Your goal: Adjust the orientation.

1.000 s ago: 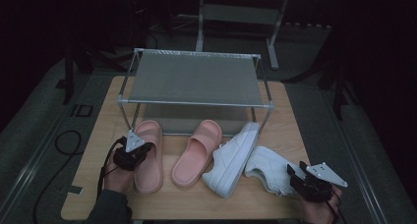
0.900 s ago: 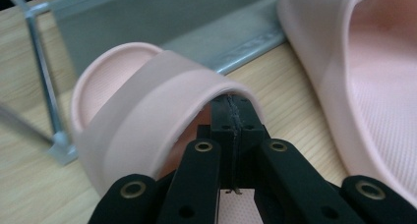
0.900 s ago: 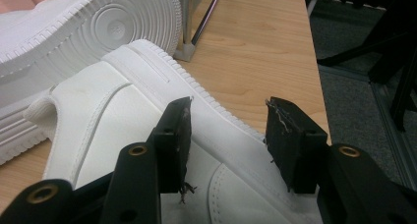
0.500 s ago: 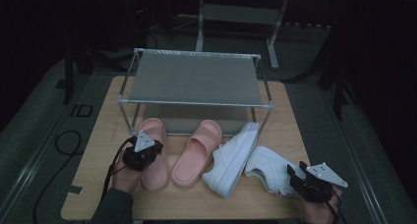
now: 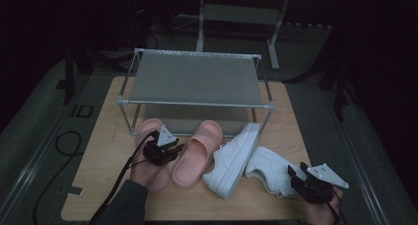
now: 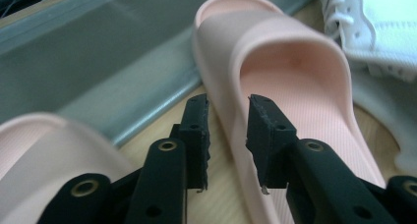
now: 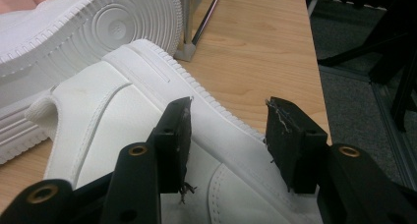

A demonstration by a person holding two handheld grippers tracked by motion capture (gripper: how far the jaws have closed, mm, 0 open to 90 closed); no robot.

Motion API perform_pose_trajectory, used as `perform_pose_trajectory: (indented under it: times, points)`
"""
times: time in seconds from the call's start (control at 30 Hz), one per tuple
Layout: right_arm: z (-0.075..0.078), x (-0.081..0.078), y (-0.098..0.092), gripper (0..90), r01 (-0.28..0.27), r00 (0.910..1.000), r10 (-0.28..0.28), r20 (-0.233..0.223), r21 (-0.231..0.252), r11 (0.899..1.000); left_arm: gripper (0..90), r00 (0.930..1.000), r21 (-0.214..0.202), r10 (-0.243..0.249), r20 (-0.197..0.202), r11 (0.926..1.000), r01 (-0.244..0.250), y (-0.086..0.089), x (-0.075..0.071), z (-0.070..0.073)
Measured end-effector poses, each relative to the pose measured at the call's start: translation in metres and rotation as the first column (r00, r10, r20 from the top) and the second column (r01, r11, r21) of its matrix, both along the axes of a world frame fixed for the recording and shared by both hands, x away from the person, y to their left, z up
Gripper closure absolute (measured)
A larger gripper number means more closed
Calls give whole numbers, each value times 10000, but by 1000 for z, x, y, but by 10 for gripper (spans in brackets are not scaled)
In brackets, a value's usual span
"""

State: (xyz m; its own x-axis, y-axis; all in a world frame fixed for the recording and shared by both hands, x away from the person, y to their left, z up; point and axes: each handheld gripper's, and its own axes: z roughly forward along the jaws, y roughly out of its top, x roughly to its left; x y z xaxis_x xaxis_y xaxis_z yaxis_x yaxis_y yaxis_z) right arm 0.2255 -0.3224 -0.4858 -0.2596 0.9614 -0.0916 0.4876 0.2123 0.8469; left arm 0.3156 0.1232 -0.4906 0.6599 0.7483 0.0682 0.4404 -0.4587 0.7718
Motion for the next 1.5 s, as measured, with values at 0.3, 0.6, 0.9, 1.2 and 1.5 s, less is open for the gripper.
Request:
perform_pose_trajectory:
  times: [0.3, 0.6, 0.9, 1.2, 1.5]
  points:
    - [0, 0, 0, 518, -27, 10000, 27, 1, 30, 10000, 683, 9992, 153, 23, -393, 9999, -16, -23, 24, -9]
    - [0, 0, 0, 518, -39, 10000, 39, 7, 36, 10000, 819, 9984, 350, 202, -522, 9992, -184, -31, 26, -11]
    - [0, -1, -1, 518, -70, 10000, 70, -6, 56, 10000, 822, 9966, 604, 774, -292, 9953, -755, -19, 7, -10]
    - [0, -1, -1, 518, -66, 10000, 66, 0, 54, 10000, 821, 9875, 440, 1541, -322, 9873, -1526, 4, -18, -14]
    - [0, -1, 0, 519, -42, 10000, 42, -15, 55, 10000, 821, 9772, 256, 2054, -535, 9786, -2043, 24, -30, -18]
